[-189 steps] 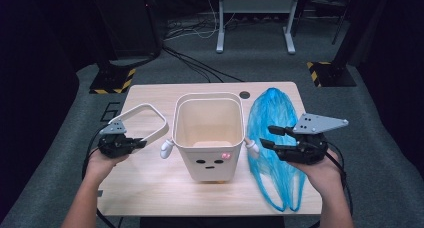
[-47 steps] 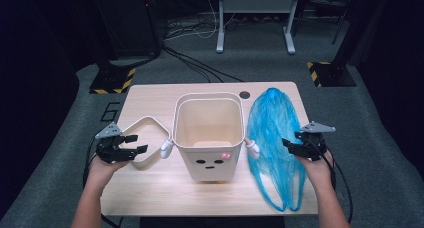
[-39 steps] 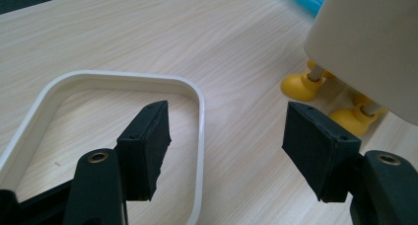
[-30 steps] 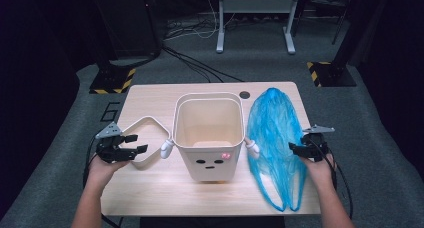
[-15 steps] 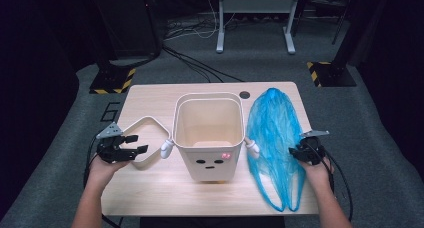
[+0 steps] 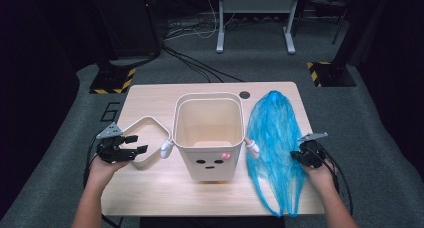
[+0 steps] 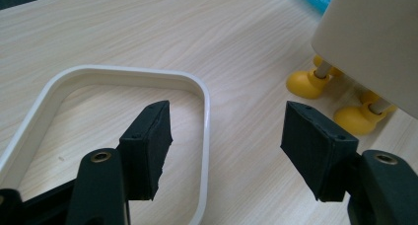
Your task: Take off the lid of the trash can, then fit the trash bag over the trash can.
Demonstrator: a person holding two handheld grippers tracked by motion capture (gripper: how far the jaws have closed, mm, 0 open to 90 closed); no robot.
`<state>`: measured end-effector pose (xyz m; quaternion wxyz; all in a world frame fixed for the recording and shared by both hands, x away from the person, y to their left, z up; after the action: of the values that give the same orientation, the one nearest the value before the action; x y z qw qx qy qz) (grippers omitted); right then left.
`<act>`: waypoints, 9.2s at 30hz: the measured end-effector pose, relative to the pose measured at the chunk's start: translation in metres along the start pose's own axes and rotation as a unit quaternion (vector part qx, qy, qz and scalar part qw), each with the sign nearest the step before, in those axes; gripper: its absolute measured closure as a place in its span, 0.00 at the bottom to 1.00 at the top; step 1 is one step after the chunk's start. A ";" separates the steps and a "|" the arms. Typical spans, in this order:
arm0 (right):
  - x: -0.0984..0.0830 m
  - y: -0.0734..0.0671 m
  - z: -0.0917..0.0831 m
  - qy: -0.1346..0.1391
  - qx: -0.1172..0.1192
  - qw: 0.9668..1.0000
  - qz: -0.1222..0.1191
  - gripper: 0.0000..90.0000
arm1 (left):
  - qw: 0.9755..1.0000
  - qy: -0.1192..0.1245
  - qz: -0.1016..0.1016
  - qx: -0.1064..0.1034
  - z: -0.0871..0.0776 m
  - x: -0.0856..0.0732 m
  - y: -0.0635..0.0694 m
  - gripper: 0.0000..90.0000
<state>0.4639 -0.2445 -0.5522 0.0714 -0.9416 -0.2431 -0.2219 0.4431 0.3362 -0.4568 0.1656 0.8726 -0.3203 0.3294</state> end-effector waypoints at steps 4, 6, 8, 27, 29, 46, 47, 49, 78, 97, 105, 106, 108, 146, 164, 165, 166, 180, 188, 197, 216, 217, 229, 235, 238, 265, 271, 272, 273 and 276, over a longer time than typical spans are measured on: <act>-0.012 -0.006 -0.006 -0.002 0.004 1.000 -0.024 1.00 | 1.000 0.001 -0.002 0.001 -0.001 0.000 0.000 0.39; -0.018 -0.007 -0.010 -0.003 0.005 1.000 -0.031 1.00 | 1.000 0.000 -0.001 0.001 0.000 0.000 0.000 0.39; -0.024 -0.006 -0.014 -0.003 0.003 0.999 -0.038 1.00 | 1.000 0.001 -0.001 0.001 0.000 0.001 0.001 0.39; 0.016 0.000 -0.025 0.070 -0.027 0.996 0.041 0.17 | 1.000 0.003 0.000 0.000 -0.001 0.002 -0.001 0.39; 0.022 -0.001 -0.023 0.073 -0.025 0.996 0.050 0.16 | 1.000 0.003 0.000 0.001 -0.001 0.002 -0.001 0.39; 0.029 0.002 0.002 0.069 -0.067 0.990 0.099 0.00 | 1.000 0.001 0.001 0.001 0.001 0.001 -0.001 0.39; 0.028 0.003 0.004 0.063 -0.067 0.990 0.104 0.00 | 1.000 0.001 0.001 0.001 0.000 0.001 -0.001 0.39; 0.025 0.007 0.009 0.054 -0.068 0.990 0.108 0.00 | 1.000 0.001 0.000 0.002 0.000 0.001 -0.001 0.39; 0.023 -0.018 0.023 0.065 -0.033 0.997 0.036 0.35 | 1.000 0.001 -0.007 0.004 0.000 -0.003 -0.004 0.39; 0.028 -0.032 0.024 0.079 0.025 0.997 0.005 0.99 | 1.000 0.004 -0.011 0.007 -0.004 -0.005 -0.007 0.40; 0.029 -0.031 0.021 0.080 0.038 0.996 0.009 1.00 | 1.000 0.007 -0.012 0.009 -0.007 -0.005 -0.007 0.40; 0.030 -0.031 0.019 0.085 0.039 0.996 0.007 1.00 | 1.000 0.007 -0.011 0.010 -0.007 -0.005 -0.007 0.40; 0.032 -0.032 0.014 0.095 0.045 0.994 0.007 1.00 | 1.000 0.008 -0.011 0.010 -0.008 -0.005 -0.007 0.40; 0.062 -0.041 -0.093 0.161 0.059 0.983 -0.069 1.00 | 0.999 0.012 0.036 -0.010 -0.032 0.021 0.018 0.42; 0.076 -0.051 -0.138 0.169 0.069 0.978 -0.104 1.00 | 0.998 0.017 0.053 -0.042 -0.046 0.040 0.033 0.42; 0.077 -0.052 -0.140 0.170 0.071 0.977 -0.104 1.00 | 0.997 0.017 0.054 -0.043 -0.046 0.041 0.033 0.42; 0.077 -0.052 -0.141 0.171 0.072 0.977 -0.104 1.00 | 0.997 0.016 0.055 -0.046 -0.047 0.042 0.034 0.42; 0.086 -0.063 -0.180 0.159 0.102 0.973 -0.135 1.00 | 0.994 0.004 0.085 -0.065 -0.061 0.059 0.049 0.42; 0.092 -0.071 -0.210 0.154 0.105 0.969 -0.164 1.00 | 0.992 -0.002 0.101 -0.070 -0.070 0.069 0.056 0.42; 0.098 -0.072 -0.240 0.174 0.113 0.963 -0.174 1.00 | 0.990 0.003 0.115 -0.079 -0.079 0.079 0.063 0.42; 0.106 -0.081 -0.286 0.197 0.115 0.951 -0.211 1.00 | 0.986 0.007 0.138 -0.097 -0.087 0.098 0.079 0.41; 0.106 -0.082 -0.288 0.197 0.115 0.950 -0.213 1.00 | 0.986 0.007 0.137 -0.099 -0.088 0.099 0.080 0.41; 0.110 -0.096 -0.306 0.209 0.124 0.940 -0.237 1.00 | 0.983 0.009 0.149 -0.103 -0.094 0.107 0.085 0.40; 0.113 -0.105 -0.312 0.218 0.139 0.933 -0.250 1.00 | 0.982 0.019 0.152 -0.112 -0.099 0.110 0.089 0.40; 0.114 -0.112 -0.311 0.218 0.147 0.929 -0.259 1.00 | 0.982 0.020 0.154 -0.111 -0.100 0.111 0.090 0.40; 0.129 -0.165 -0.317 0.220 0.174 0.901 -0.332 1.00 | 0.977 0.026 0.181 -0.113 -0.111 0.132 0.106 0.40; 0.128 -0.174 -0.301 0.210 0.193 0.896 -0.340 1.00 | 0.976 0.031 0.184 -0.114 -0.109 0.136 0.107 0.39; 0.128 -0.176 -0.298 0.207 0.197 0.896 -0.340 1.00 | 0.976 0.031 0.183 -0.115 -0.109 0.137 0.108 0.38; 0.129 -0.177 -0.295 0.206 0.200 0.895 -0.341 1.00 | 0.976 0.032 0.185 -0.114 -0.109 0.137 0.108 0.38; 0.129 -0.180 -0.288 0.200 0.206 0.894 -0.343 1.00 | 0.975 0.032 0.188 -0.114 -0.108 0.139 0.109 0.37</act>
<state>0.3663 -0.1026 -0.2327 0.2305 -0.6993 -0.5721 -0.3613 0.3999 0.2467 -0.2746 0.2092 0.7613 -0.5083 0.3439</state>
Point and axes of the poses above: each handheld gripper's, and its own axes: z roughly forward along the jaws, x roughly out of its top, y roughly to its right, the point moved 6 cm from there along z, roughly forward along the jaws, and after that the axes turned 11 degrees about -y, right-handed, at the moved point
